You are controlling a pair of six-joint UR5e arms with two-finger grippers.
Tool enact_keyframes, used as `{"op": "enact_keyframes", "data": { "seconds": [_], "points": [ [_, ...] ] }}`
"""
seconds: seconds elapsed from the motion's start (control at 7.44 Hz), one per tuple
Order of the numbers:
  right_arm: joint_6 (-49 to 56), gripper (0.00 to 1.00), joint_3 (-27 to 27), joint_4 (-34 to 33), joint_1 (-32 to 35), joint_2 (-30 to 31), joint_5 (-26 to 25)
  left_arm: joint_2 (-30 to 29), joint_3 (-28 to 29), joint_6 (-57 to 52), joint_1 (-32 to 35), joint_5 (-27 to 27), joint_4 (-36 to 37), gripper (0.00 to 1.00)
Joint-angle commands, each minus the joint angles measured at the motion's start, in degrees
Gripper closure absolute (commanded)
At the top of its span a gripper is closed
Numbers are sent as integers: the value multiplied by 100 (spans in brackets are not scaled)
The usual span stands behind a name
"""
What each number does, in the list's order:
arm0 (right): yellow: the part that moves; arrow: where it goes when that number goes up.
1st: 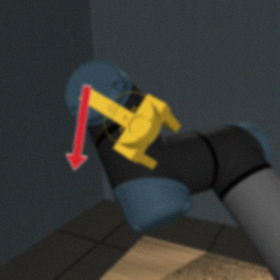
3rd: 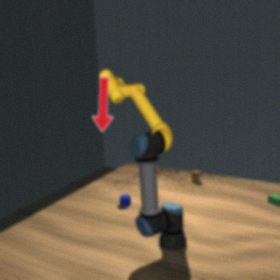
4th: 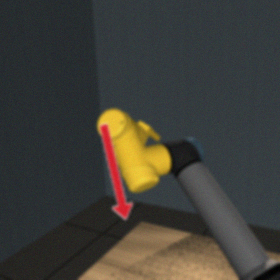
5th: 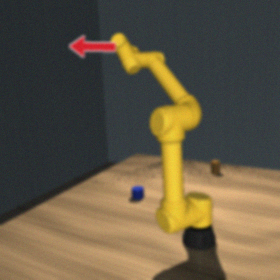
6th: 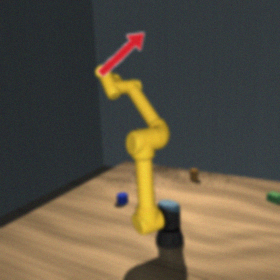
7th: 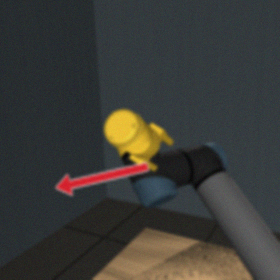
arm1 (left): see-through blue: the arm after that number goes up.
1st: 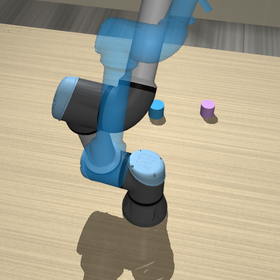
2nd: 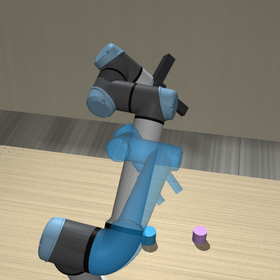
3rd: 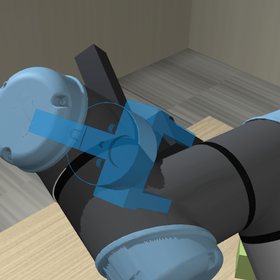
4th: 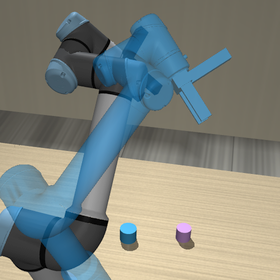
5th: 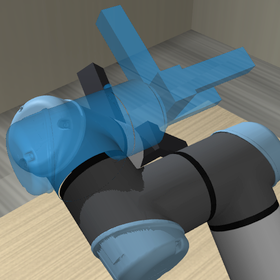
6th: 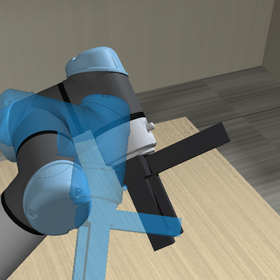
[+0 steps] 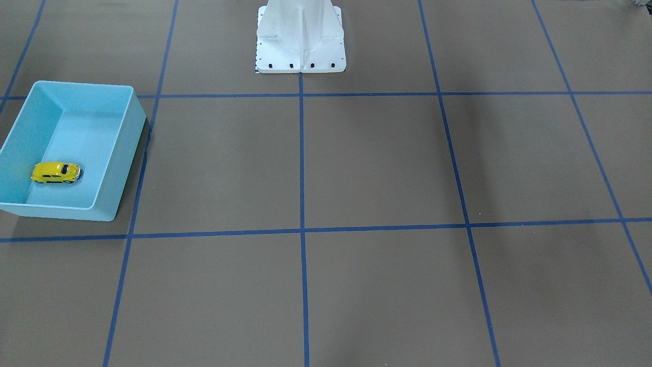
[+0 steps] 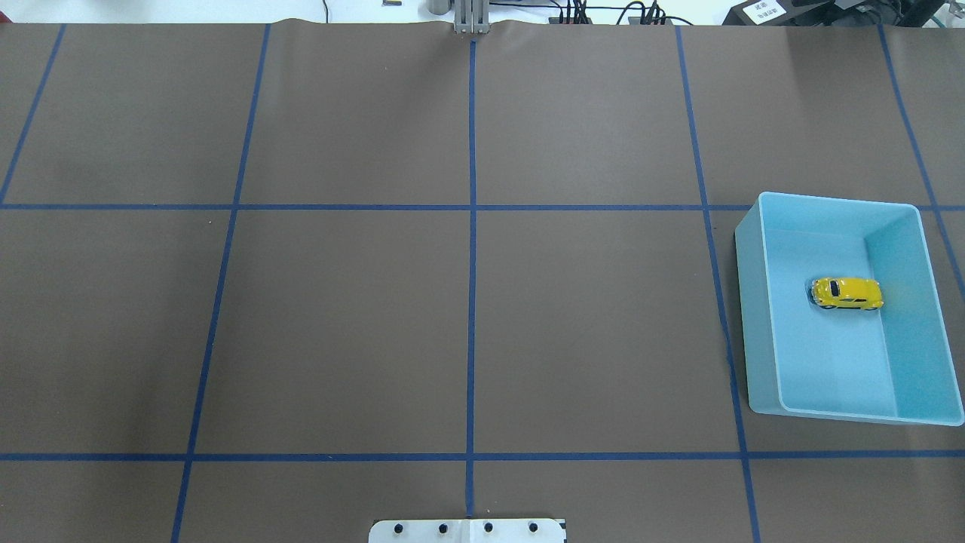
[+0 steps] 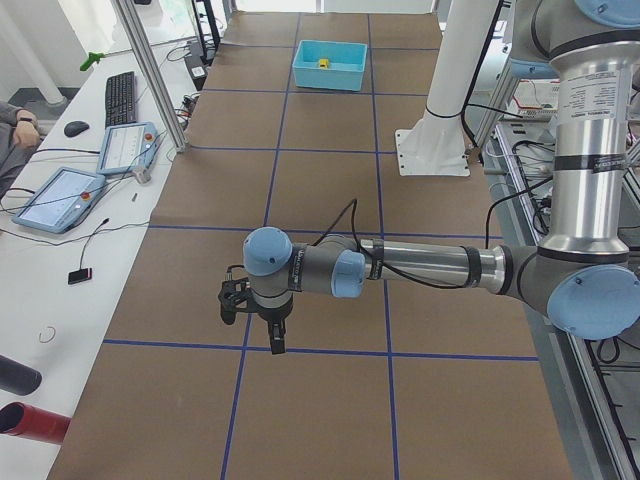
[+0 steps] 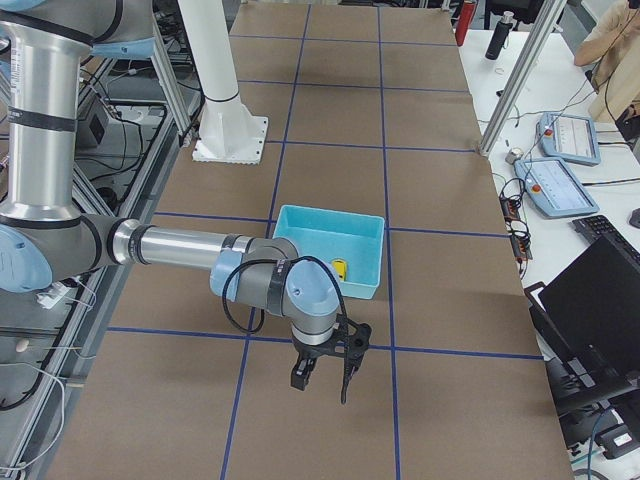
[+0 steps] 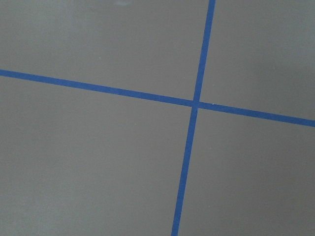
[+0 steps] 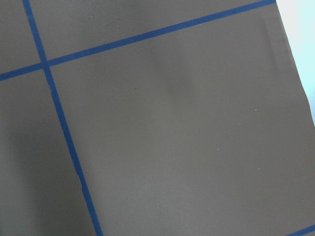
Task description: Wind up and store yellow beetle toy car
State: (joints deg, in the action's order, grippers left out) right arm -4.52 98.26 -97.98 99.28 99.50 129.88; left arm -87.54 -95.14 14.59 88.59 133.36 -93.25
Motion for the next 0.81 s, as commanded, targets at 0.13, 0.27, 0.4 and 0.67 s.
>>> {"op": "enact_keyframes", "data": {
  "seconds": [0.13,0.27,0.4,0.67],
  "points": [
    [-1072,1,-87,-11,-855,-736,-32,0,13,0,0,-3,-1,0],
    [-1051,1,-114,32,-849,-678,37,0,13,0,0,-3,-1,0],
    [-1033,1,17,24,-849,-668,55,0,13,0,0,-3,-1,0],
    [-458,1,167,-11,-849,-669,55,0,13,0,0,-3,-1,0]
  ]
}}
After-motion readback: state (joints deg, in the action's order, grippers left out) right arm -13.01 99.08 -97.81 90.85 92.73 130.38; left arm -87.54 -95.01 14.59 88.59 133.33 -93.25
